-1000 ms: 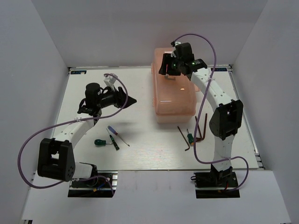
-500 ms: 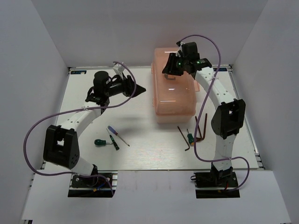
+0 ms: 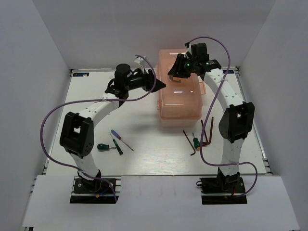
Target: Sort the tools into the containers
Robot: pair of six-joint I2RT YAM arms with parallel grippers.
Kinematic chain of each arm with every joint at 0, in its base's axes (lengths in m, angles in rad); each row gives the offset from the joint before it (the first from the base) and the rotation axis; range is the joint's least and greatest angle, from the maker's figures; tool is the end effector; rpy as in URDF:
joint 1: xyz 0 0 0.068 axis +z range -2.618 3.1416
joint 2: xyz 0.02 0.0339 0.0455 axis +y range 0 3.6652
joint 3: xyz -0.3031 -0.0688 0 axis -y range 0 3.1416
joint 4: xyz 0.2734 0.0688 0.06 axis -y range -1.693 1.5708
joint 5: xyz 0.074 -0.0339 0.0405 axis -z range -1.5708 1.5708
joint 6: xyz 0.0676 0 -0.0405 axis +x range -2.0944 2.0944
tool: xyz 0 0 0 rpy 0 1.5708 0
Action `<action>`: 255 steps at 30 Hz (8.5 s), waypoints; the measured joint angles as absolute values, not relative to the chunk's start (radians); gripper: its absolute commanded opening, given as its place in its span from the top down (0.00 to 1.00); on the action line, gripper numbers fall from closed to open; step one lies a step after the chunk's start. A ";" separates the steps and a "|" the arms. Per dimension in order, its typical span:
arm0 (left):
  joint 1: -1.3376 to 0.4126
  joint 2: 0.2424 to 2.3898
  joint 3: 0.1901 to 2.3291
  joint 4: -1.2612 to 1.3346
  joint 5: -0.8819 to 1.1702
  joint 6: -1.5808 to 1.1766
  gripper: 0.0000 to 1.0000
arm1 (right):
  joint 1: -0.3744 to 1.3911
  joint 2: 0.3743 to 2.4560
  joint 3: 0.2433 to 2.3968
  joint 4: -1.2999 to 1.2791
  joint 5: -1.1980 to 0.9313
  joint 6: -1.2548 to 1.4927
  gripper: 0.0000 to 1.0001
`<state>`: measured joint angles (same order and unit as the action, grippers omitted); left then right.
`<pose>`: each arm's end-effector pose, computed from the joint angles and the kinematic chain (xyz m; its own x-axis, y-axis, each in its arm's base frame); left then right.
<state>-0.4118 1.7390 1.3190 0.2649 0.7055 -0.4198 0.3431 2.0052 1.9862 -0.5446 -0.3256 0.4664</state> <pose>0.4121 -0.2278 0.3362 -0.4927 -0.1234 -0.8614 0.7567 0.4281 -0.4942 0.5001 0.2016 0.3695 -0.7072 0.1998 -0.6782 -0.2859 0.7965 0.5328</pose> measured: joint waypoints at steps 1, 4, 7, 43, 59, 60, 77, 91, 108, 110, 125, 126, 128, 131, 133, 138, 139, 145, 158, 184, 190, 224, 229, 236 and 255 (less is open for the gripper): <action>-0.423 1.752 1.339 0.259 0.700 -0.420 0.29 | 0.342 2.005 1.986 -0.545 -0.332 0.469 0.56; -0.449 1.799 1.406 0.240 0.674 -0.417 0.30 | 0.338 2.004 1.985 -0.545 -0.344 0.474 0.56; -0.467 1.829 1.448 0.215 0.642 -0.409 0.30 | 0.334 2.001 1.985 -0.544 -0.354 0.483 0.56; -0.591 2.104 1.874 -0.036 0.284 -0.386 0.32 | 0.257 1.916 1.927 -0.479 -0.440 0.540 0.43; -0.591 2.201 2.045 -0.136 0.205 -0.419 0.36 | 0.021 1.702 1.611 -0.477 -0.316 0.390 0.36; -0.591 2.201 2.045 -0.136 0.205 -0.420 0.38 | 0.000 1.712 1.584 -0.471 -0.340 0.387 0.36; -0.591 2.202 2.058 -0.173 0.215 -0.416 0.44 | -0.114 1.967 1.530 -0.352 -0.582 0.323 0.30; -0.585 2.223 2.096 -0.214 0.224 -0.448 0.64 | -0.125 2.105 1.576 -0.212 -0.698 0.381 0.81; -0.591 2.280 2.260 -0.376 0.163 -0.464 1.00 | -0.145 2.134 1.585 -0.181 -0.753 0.384 1.00; -0.594 2.280 2.269 -0.392 0.149 -0.461 1.00 | -0.145 2.134 1.592 -0.192 -0.748 0.380 1.00; -0.580 2.258 2.281 -0.433 0.138 -0.446 1.00 | -0.147 2.137 1.614 -0.232 -0.736 0.364 1.00; -0.577 2.252 2.281 -0.437 0.138 -0.445 1.00 | -0.147 2.137 1.615 -0.234 -0.736 0.363 1.00; -0.569 2.237 2.278 -0.445 0.138 -0.442 1.00 | -0.148 2.138 1.617 -0.237 -0.736 0.362 1.00; -0.552 2.199 2.254 -0.453 0.137 -0.437 1.00 | -0.149 2.141 1.622 -0.241 -0.737 0.359 1.00; -0.536 2.154 2.212 -0.454 0.125 -0.429 1.00 | -0.149 2.141 1.622 -0.242 -0.737 0.359 1.00; -0.487 2.012 2.054 -0.437 0.085 -0.404 1.00 | -0.152 2.142 1.623 -0.245 -0.741 0.358 1.00; -0.480 1.987 2.019 -0.432 0.079 -0.401 1.00 | -0.152 2.142 1.622 -0.245 -0.744 0.358 1.00; -0.435 1.845 1.824 -0.384 0.036 -0.388 1.00 | -0.154 2.142 1.622 -0.245 -0.754 0.347 1.00; -0.358 1.724 1.607 -0.385 -0.077 -0.341 0.34 | -0.160 2.142 1.622 -0.245 -0.758 0.325 1.00; -0.229 1.406 1.335 -0.497 -0.237 -0.303 0.12 | -0.180 2.138 1.606 -0.236 -0.764 0.317 1.00; -0.209 1.369 1.295 -0.512 -0.240 -0.296 0.12 | -0.186 2.136 1.605 -0.238 -0.767 0.317 0.82; -0.268 0.814 0.728 -0.537 0.317 -0.323 0.42 | -0.028 1.528 0.901 -0.503 -0.138 -0.112 0.53; -0.305 0.844 0.633 -0.508 0.380 -0.323 0.42 | 0.012 1.585 0.886 -0.473 -0.062 -0.064 0.55; -0.380 0.881 0.633 -0.456 0.394 -0.340 0.44 | 0.024 1.605 0.892 -0.459 0.004 -0.020 0.93; -0.875 1.302 0.768 -0.246 0.202 -0.447 0.44 | -0.091 1.198 0.924 -0.641 0.019 -0.115 1.00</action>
<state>-0.8749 1.3018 0.7685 -0.2462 0.2024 -0.4465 -0.0910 1.1984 0.9237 -0.6415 0.0185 -0.1150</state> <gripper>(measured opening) 0.565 0.084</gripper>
